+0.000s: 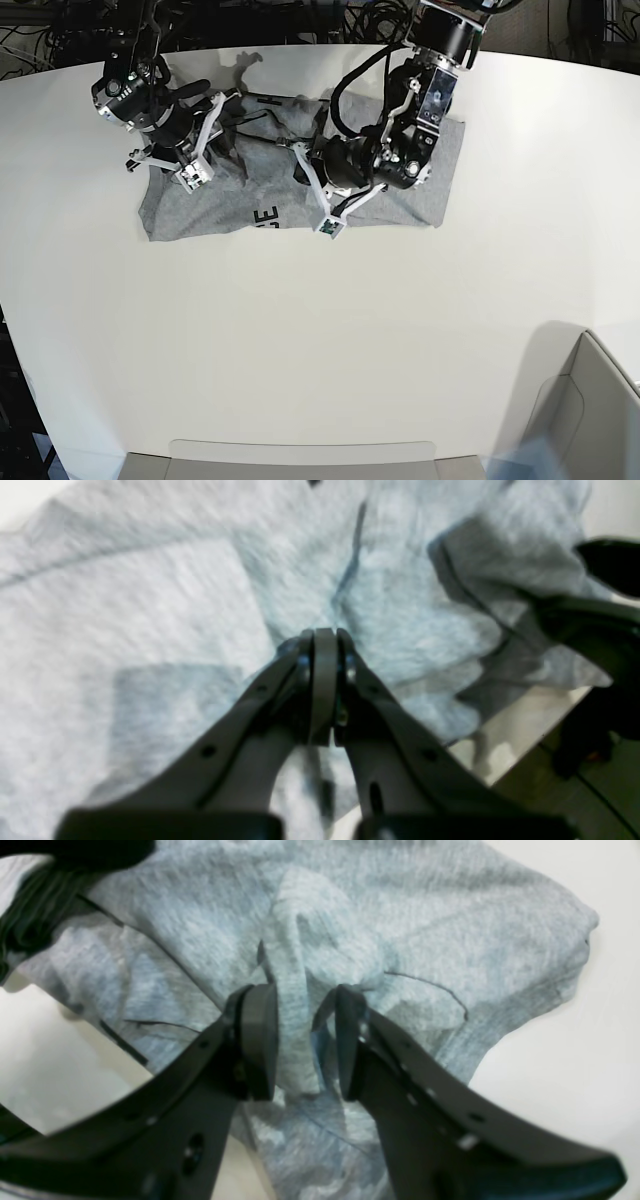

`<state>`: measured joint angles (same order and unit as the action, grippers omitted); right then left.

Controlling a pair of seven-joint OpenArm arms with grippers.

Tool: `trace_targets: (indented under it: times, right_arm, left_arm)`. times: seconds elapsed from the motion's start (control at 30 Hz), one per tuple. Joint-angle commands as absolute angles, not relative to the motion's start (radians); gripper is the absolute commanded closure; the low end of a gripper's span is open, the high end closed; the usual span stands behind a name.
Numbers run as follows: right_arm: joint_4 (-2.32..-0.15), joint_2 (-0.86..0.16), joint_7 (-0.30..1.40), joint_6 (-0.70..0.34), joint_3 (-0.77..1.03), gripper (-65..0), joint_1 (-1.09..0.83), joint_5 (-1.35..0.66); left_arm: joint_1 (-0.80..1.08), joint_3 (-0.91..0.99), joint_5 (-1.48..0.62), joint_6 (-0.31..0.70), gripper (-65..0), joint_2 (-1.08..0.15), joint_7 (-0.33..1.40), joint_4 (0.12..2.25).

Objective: Fold the T-shirt properly
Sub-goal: 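Fold the shirt end with the left gripper toward the right gripper, then release with the right gripper and grasp the opposite shirt end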

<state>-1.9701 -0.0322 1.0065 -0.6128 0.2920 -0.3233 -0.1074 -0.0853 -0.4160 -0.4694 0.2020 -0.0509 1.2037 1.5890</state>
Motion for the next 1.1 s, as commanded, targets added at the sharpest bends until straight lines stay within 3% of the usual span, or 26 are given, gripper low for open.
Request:
trace_targets:
  times: [0.0,0.23,0.33,0.47,0.53,0.63,0.83,1.07]
  right_arm:
    - [-1.998,-0.033,0.986,-0.615,0.298,-19.8,-0.311,-0.125]
    - [-2.064,0.019,0.993,-0.624,0.453,-20.1,-0.229,-0.162]
    - [-2.064,0.012,1.04,-0.698,0.545,-22.2,-0.214,-0.288]
    - [-2.045,-0.042,1.287,-0.698,0.808,-28.0,-0.16,-0.57]
    - [-1.988,-0.065,1.396,-0.698,0.941,-27.7,-0.127,-0.696]
    - [-1.824,-0.122,1.396,-0.698,1.084,-26.7,-0.073,-0.786]
    - [-1.442,-0.211,1.396,-0.698,1.044,-26.6,-0.068,-0.788]
    - [-1.33,-0.223,1.396,-0.698,0.897,-26.6,-0.071,-0.779]
  left_arm:
    - [-0.101,-0.41,-0.473,0.203,0.0,-0.05,1.202,1.615]
    - [-0.064,-0.354,-0.473,0.202,0.0,-0.054,1.237,1.758]
    - [-0.059,-0.32,-0.473,0.205,0.0,-0.054,1.27,1.765]
    - [-0.051,-0.312,-0.472,0.208,0.0,-0.084,1.268,1.765]
    - [-0.051,-0.314,-0.472,0.208,0.0,-0.096,1.267,1.765]
    - [-0.05,-0.314,-0.472,0.208,0.0,-0.097,1.267,1.764]
    - [-0.027,-0.315,-0.472,0.208,0.0,-0.097,1.264,1.764]
    - [-0.025,-0.315,-0.47,0.208,0.0,-0.097,1.264,1.764]
